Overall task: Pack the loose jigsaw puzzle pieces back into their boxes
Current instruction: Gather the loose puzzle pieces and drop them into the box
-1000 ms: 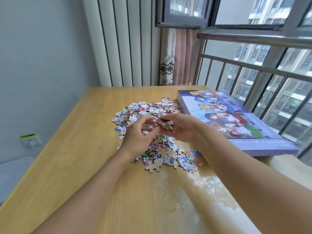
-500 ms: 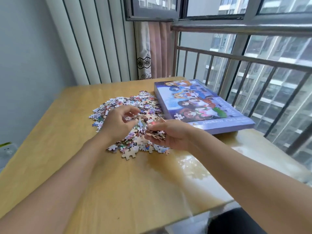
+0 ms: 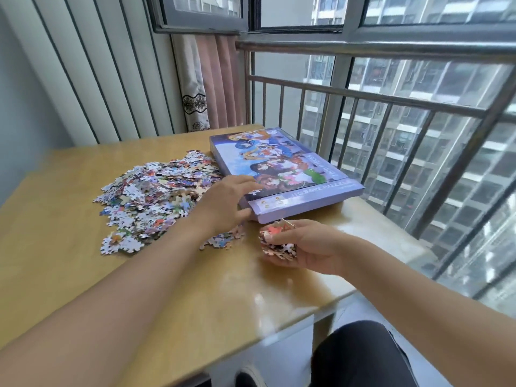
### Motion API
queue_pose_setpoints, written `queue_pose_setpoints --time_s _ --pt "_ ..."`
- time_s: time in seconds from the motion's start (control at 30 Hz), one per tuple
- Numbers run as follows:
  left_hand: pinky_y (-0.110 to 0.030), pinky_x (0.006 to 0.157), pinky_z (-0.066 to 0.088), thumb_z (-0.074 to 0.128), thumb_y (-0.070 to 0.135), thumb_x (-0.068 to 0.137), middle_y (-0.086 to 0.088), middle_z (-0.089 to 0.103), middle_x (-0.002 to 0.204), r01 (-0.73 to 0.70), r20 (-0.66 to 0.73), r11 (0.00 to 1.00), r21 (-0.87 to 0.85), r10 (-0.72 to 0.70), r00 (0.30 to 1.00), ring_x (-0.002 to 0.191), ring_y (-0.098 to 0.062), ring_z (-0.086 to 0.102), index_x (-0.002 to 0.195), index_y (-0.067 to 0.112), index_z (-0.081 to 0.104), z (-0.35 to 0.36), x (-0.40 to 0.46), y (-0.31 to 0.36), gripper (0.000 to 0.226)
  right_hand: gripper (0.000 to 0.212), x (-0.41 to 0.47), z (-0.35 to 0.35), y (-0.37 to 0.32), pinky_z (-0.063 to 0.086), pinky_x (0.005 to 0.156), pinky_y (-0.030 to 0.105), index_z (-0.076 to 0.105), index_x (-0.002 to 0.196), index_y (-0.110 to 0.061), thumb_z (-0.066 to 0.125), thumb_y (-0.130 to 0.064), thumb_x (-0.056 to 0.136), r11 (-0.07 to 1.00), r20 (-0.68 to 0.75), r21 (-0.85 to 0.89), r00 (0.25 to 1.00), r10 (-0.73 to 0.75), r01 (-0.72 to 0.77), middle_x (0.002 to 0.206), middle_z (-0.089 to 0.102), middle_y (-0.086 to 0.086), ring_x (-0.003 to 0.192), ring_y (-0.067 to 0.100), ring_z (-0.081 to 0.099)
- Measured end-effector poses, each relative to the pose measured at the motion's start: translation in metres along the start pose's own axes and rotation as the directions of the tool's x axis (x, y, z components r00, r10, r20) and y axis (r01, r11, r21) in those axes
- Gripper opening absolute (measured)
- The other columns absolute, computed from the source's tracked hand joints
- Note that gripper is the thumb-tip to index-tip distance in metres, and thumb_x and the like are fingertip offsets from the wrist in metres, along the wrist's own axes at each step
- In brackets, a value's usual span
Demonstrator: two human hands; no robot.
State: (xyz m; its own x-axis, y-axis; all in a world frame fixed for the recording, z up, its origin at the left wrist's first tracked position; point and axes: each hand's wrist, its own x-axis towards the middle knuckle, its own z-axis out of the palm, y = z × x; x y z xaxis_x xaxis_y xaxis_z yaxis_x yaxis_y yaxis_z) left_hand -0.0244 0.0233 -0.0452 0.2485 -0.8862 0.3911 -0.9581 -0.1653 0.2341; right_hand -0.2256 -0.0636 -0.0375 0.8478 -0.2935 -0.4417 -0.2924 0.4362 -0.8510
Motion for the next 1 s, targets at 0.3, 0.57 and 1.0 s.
queue_pose_setpoints --time_s 0.3,0.57,1.0 --pt "-0.029 0.069 0.049 0.066 0.036 0.094 0.001 0.073 0.099 0.216 -0.272 0.856 -0.471 -0.374 0.887 0.088 -0.017 0.065 0.112 0.012 0.075 -0.007 0.031 0.022 0.031 0.015 0.019 -0.034 -0.052 0.063 0.064 0.033 0.056 0.103 -0.001 0.064 0.005 0.092 0.941 -0.213 0.298 0.972 -0.098 0.16 0.103 0.06 0.019 0.076 0.028 0.071" --pt "-0.021 0.056 0.044 0.065 0.034 0.095 0.01 0.06 0.063 0.239 -0.288 0.827 -0.509 -0.426 0.858 0.059 -0.01 0.055 0.1 0.014 0.076 -0.049 0.053 0.031 0.023 0.02 0.041 -0.016 -0.118 0.062 0.076 0.041 0.056 0.118 0.0 0.058 -0.003 0.099 0.881 -0.405 0.395 0.91 -0.087 0.26 0.126 0.055 0.019 0.113 0.034 0.059" --pt "-0.029 0.095 0.051 0.066 0.036 0.094 0.014 0.074 0.099 0.19 -0.235 0.73 -0.657 -0.437 0.868 0.1 -0.008 0.067 0.107 0.024 0.076 -0.093 0.076 0.026 0.021 0.058 0.058 0.001 -0.168 0.054 0.09 0.047 0.051 0.133 -0.01 0.045 -0.054 0.097 0.87 -0.363 0.386 0.918 -0.161 0.306 0.122 0.064 0.014 0.106 0.035 0.064"
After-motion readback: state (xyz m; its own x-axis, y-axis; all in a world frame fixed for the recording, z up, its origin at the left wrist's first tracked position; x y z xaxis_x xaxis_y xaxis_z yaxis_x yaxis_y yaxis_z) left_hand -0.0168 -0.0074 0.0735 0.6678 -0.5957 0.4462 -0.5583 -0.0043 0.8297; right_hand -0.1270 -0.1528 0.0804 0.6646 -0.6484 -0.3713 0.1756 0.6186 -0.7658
